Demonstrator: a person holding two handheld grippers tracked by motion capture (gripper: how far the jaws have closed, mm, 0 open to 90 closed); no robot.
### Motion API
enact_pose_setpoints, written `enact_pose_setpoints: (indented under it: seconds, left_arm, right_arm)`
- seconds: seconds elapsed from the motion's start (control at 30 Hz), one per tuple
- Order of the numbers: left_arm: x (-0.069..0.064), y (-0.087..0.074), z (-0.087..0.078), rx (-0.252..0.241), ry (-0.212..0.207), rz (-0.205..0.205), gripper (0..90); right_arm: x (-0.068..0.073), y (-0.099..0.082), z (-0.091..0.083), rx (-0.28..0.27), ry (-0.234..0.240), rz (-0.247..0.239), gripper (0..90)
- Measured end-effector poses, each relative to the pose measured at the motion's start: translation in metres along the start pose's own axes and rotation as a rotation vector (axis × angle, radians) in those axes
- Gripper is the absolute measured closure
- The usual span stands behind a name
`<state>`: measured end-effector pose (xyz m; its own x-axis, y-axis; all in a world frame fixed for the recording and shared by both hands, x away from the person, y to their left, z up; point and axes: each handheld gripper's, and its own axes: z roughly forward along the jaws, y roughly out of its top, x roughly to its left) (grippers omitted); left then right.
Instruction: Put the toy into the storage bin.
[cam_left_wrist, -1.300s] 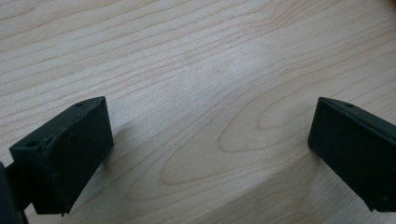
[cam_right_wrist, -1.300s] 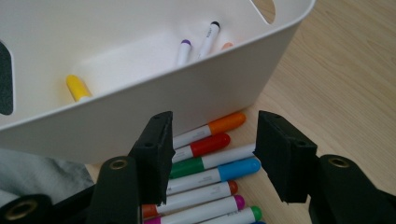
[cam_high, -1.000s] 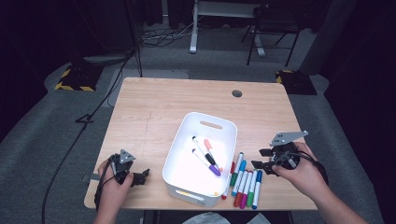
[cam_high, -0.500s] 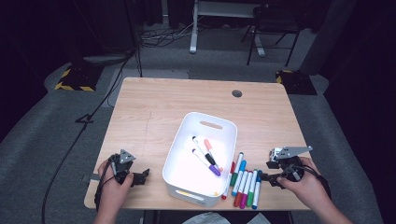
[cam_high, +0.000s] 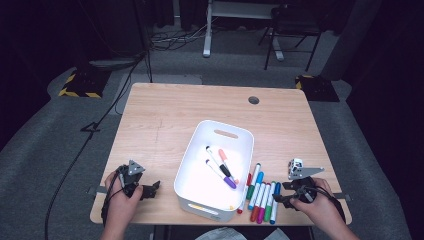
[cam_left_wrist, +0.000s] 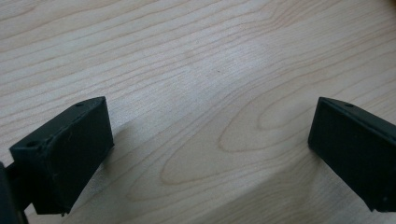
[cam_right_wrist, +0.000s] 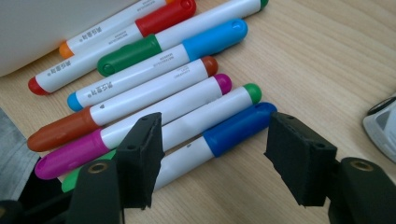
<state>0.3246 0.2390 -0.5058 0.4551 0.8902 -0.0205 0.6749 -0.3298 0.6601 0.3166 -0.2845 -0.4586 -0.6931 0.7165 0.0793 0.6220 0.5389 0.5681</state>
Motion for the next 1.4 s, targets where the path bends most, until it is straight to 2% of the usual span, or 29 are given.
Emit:
enact_pose_setpoints:
  seconds: [0.4,0.67,0.83,0.93,1.0,1.1,1.27,1.4]
  left_arm:
    - [0.000,0.000,0.000,0.000,0.000,-0.001,0.3]
    - [0.000,0.000,0.000,0.000,0.000,0.000,0.3]
    - [0.000,0.000,0.000,0.001,-0.006,-0.003,0.3]
    - [0.000,0.000,0.000,0.001,-0.005,-0.004,0.3]
    - [0.000,0.000,0.000,0.001,-0.005,-0.004,0.3]
    - [0.000,0.000,0.000,0.001,-0.005,-0.004,0.3]
    - [-0.001,0.000,0.000,0.001,-0.004,-0.006,0.3]
    - [-0.001,0.000,0.000,0.001,-0.004,-0.006,0.3]
  right_arm:
    - [-0.001,-0.009,0.011,0.019,-0.010,0.028,35.7]
    - [-0.006,-0.017,0.009,0.034,-0.033,0.040,38.4]
    - [-0.012,-0.024,0.004,0.040,-0.054,0.051,44.4]
    - [-0.015,-0.027,0.001,0.047,-0.064,0.052,52.5]
    - [-0.017,-0.029,-0.002,0.058,-0.086,0.049,61.6]
    - [-0.024,-0.032,-0.006,0.064,-0.094,0.078,73.0]
    - [-0.037,-0.033,-0.009,0.060,-0.105,0.127,76.6]
    - [-0.040,-0.034,-0.010,0.051,-0.090,0.129,76.6]
